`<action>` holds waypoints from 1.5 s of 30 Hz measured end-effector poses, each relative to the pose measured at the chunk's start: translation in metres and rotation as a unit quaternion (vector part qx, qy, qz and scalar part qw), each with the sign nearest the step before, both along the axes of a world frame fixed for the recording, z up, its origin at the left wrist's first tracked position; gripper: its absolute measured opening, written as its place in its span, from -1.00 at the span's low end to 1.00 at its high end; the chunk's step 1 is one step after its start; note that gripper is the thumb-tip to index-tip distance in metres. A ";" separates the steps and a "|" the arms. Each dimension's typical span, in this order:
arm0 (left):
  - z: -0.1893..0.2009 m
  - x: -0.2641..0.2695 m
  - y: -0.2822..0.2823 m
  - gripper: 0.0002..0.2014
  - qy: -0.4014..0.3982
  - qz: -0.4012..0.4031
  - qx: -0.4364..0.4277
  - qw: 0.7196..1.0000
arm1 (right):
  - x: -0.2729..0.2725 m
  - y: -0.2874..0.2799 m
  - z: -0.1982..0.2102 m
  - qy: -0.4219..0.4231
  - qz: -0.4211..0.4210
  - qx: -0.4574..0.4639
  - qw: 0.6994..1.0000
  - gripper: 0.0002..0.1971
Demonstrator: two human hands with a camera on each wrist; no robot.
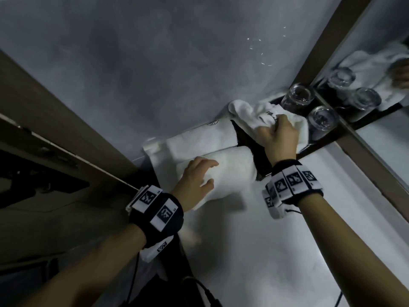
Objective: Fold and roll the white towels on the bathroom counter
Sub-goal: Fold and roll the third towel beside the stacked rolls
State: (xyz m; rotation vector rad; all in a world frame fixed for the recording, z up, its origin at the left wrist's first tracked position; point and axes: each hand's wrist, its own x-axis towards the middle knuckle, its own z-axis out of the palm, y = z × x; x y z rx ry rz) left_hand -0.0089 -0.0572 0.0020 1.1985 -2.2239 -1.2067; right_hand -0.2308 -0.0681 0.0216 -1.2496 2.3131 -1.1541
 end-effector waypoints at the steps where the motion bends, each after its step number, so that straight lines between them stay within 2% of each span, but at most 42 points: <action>1: 0.002 0.001 0.001 -0.63 0.020 0.018 0.019 0.999 | 0.007 0.006 0.008 -0.046 0.002 -0.033 0.998 -0.82; 4: 0.013 -0.001 0.006 -0.60 0.082 0.055 0.135 0.986 | 0.029 0.021 0.036 -0.186 0.014 -0.095 0.978 -0.88; 7: 0.028 -0.005 0.011 -0.39 0.108 0.040 0.255 0.960 | 0.049 0.034 0.066 -0.328 0.035 -0.166 0.929 -0.99; 10: 0.044 -0.004 0.018 -0.19 0.108 0.015 0.233 0.966 | 0.065 0.047 0.099 -0.478 0.071 -0.244 0.841 -0.77; 12: 0.051 0.004 0.024 -0.04 0.141 0.024 0.197 0.970 | 0.077 0.055 0.116 -0.529 0.097 -0.262 0.801 -0.74; 13: 0.056 0.009 0.029 -0.04 0.189 0.039 0.206 0.959 | 0.083 0.060 0.122 -0.539 0.112 -0.259 0.794 -0.74; 14: 0.061 0.015 0.034 -0.14 0.250 0.056 0.222 0.941 | 0.089 0.065 0.126 -0.546 0.127 -0.252 0.789 -0.76; 16: 0.072 0.027 0.046 -0.42 0.340 0.091 0.207 0.913 | 0.100 0.079 0.130 -0.563 0.155 -0.237 0.777 -0.84; 17: 0.078 0.034 0.051 -0.58 0.362 0.105 0.182 0.908 | 0.107 0.086 0.131 -0.567 0.160 -0.232 0.774 -0.79; 19: 0.093 0.046 0.060 -0.83 0.371 0.123 0.121 0.912 | 0.116 0.101 0.131 -0.552 0.169 -0.225 0.785 -0.50; 21: 0.109 0.058 0.067 -0.95 0.363 0.134 0.079 0.919 | 0.125 0.114 0.135 -0.502 0.233 -0.204 0.807 -0.35; 23: 0.123 0.069 0.072 -0.96 0.378 0.153 0.066 0.911 | 0.131 0.125 0.141 -0.440 0.290 -0.170 0.833 -0.38; 25: 0.131 0.080 0.077 -0.93 0.404 0.165 0.043 0.899 | 0.134 0.136 0.145 -0.376 0.305 -0.133 0.865 -0.37; 28: 0.131 0.093 0.092 -0.87 0.368 0.170 -0.018 0.914 | 0.135 0.150 0.144 -0.240 0.320 -0.056 0.915 -0.31; 29: 0.130 0.096 0.099 -0.86 0.346 0.173 -0.039 0.921 | 0.135 0.155 0.140 -0.175 0.324 -0.016 0.930 -0.33; 31: 0.126 0.100 0.111 -0.85 0.335 0.188 -0.054 0.922 | 0.133 0.164 0.128 -0.043 0.299 0.035 0.953 -0.52; 33: 0.126 0.105 0.120 -0.83 0.337 0.200 -0.062 0.918 | 0.132 0.173 0.118 0.020 0.259 0.020 0.966 -0.72; 35: 0.127 0.109 0.126 -0.82 0.330 0.199 -0.072 0.920 | 0.131 0.181 0.112 0.025 0.257 -0.017 0.966 -0.81; 38: 0.131 0.112 0.134 -0.84 0.337 0.193 -0.081 0.918 | 0.131 0.192 0.113 -0.074 0.349 -0.032 0.934 -0.86; 40: 0.134 0.114 0.137 -0.85 0.365 0.208 -0.074 0.904 | 0.131 0.201 0.115 -0.166 0.412 -0.001 0.896 -0.80; 42: 0.138 0.116 0.139 -0.84 0.394 0.225 -0.078 0.888 | 0.129 0.207 0.114 -0.225 0.437 0.036 0.870 -0.59; 43: 0.141 0.117 0.140 -0.84 0.407 0.230 -0.082 0.880 | 0.127 0.208 0.114 -0.207 0.433 0.063 0.875 -0.46; 44: 0.143 0.118 0.141 -0.84 0.416 0.234 -0.085 0.874 | 0.123 0.209 0.113 -0.149 0.428 0.095 0.886 -0.37; 45: 0.145 0.118 0.141 -0.84 0.422 0.238 -0.086 0.870 | 0.119 0.210 0.111 -0.077 0.425 0.131 0.893 -0.39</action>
